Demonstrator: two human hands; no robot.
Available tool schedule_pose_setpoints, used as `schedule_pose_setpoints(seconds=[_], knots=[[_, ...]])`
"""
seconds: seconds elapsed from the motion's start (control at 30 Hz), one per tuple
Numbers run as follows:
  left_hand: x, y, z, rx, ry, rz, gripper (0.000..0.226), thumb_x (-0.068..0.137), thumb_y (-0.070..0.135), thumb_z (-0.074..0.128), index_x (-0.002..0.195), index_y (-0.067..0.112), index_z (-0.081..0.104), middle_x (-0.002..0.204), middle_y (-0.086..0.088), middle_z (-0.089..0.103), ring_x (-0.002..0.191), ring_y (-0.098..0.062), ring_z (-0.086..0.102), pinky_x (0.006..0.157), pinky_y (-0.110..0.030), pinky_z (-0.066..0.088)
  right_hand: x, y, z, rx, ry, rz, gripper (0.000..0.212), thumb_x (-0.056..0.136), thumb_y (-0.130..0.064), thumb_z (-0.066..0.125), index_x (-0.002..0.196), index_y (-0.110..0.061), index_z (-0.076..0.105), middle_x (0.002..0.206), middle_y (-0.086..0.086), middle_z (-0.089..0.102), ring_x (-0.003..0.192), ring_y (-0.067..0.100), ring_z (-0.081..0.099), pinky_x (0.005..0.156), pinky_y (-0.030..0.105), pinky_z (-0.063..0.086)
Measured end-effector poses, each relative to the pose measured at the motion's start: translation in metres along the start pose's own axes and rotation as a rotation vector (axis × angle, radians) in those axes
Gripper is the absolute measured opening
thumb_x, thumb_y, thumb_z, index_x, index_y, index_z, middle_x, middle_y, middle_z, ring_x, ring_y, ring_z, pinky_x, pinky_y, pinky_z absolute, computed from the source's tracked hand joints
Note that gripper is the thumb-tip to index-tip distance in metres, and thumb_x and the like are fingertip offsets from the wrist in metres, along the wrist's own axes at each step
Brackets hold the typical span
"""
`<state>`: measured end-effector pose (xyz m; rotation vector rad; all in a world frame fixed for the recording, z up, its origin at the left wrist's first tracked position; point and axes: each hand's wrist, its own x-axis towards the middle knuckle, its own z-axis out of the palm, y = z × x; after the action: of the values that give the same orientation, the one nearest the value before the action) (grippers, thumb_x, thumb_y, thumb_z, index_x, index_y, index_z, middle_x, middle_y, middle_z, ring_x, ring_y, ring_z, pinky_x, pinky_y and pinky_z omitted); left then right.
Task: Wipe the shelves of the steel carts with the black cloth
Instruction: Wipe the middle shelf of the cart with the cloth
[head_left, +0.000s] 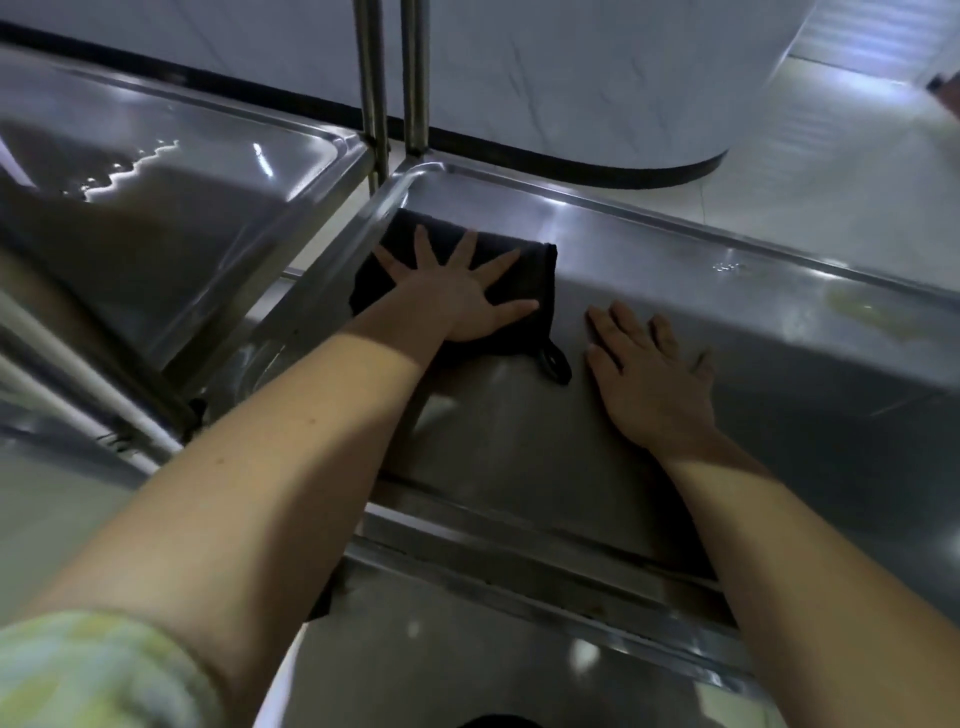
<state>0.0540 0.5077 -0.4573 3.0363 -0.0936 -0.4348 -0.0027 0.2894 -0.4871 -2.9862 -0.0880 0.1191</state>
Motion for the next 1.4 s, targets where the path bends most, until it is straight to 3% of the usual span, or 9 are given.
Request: schedule_pose_setpoints(seconds=[0.3,0.5,0.87,1.0,1.17,1.4], knots=[[-0.170,-0.042,0.046,-0.025,-0.024,-0.030,0.076,0.066,0.091,0.009,0.132,0.071,-0.021,0.158,0.014,-0.028,0.143,-0.038,-0.028,0.107,-0.074,-0.009,0.000,-0.002,-0.001,-0.004,-0.005,0.014,0.050,0.102,-0.051,0.020,0.151,-0.047,0.013,0.162,-0.019,0.004,0.150,0.021,0.001,0.113,0.067,0.002],[-0.127,-0.046,0.032,-0.026,-0.074,-0.028,0.076,0.074,0.091,0.023,0.136,0.070,-0.015,0.158,0.014,-0.028,0.142,-0.041,-0.028,0.106,-0.075,-0.010,0.000,-0.002,0.001,-0.028,-0.007,0.014,0.049,0.102,-0.050,0.018,0.151,-0.048,0.010,0.162,-0.019,0.002,0.150,0.021,0.000,0.113,0.066,0.000],[0.015,-0.021,-0.007,0.034,0.036,-0.002,0.079,0.078,0.089,0.021,0.147,0.059,-0.005,0.164,0.004,-0.012,0.143,-0.050,-0.016,0.102,-0.080,-0.007,0.002,-0.001,0.002,0.002,0.007,0.006,0.051,0.102,-0.052,0.020,0.152,-0.047,0.012,0.162,-0.018,0.004,0.150,0.022,0.000,0.112,0.066,0.000],[-0.009,-0.015,0.000,0.025,0.022,0.049,0.079,0.078,0.088,0.024,0.146,0.060,-0.004,0.163,0.007,-0.014,0.145,-0.047,-0.016,0.105,-0.078,-0.008,0.002,-0.002,-0.001,-0.009,0.002,0.002,0.051,0.102,-0.052,0.020,0.152,-0.045,0.011,0.162,-0.017,0.004,0.150,0.023,0.002,0.112,0.068,0.001],[-0.099,-0.010,0.030,0.002,-0.024,0.111,0.077,0.073,0.091,0.023,0.139,0.069,-0.011,0.159,0.014,-0.024,0.144,-0.039,-0.025,0.106,-0.073,-0.014,0.004,-0.002,-0.002,-0.017,0.005,-0.010,0.051,0.102,-0.051,0.022,0.152,-0.043,0.015,0.162,-0.016,0.006,0.150,0.025,0.004,0.110,0.071,0.005],[-0.160,-0.004,0.045,-0.042,-0.052,0.037,0.079,0.069,0.093,0.023,0.136,0.071,-0.013,0.158,0.019,-0.024,0.144,-0.034,-0.028,0.108,-0.071,-0.015,-0.011,0.012,-0.007,0.165,0.034,-0.126,0.047,0.100,-0.042,0.040,0.146,-0.030,0.039,0.158,-0.007,0.029,0.145,0.025,0.021,0.114,0.061,0.017]])
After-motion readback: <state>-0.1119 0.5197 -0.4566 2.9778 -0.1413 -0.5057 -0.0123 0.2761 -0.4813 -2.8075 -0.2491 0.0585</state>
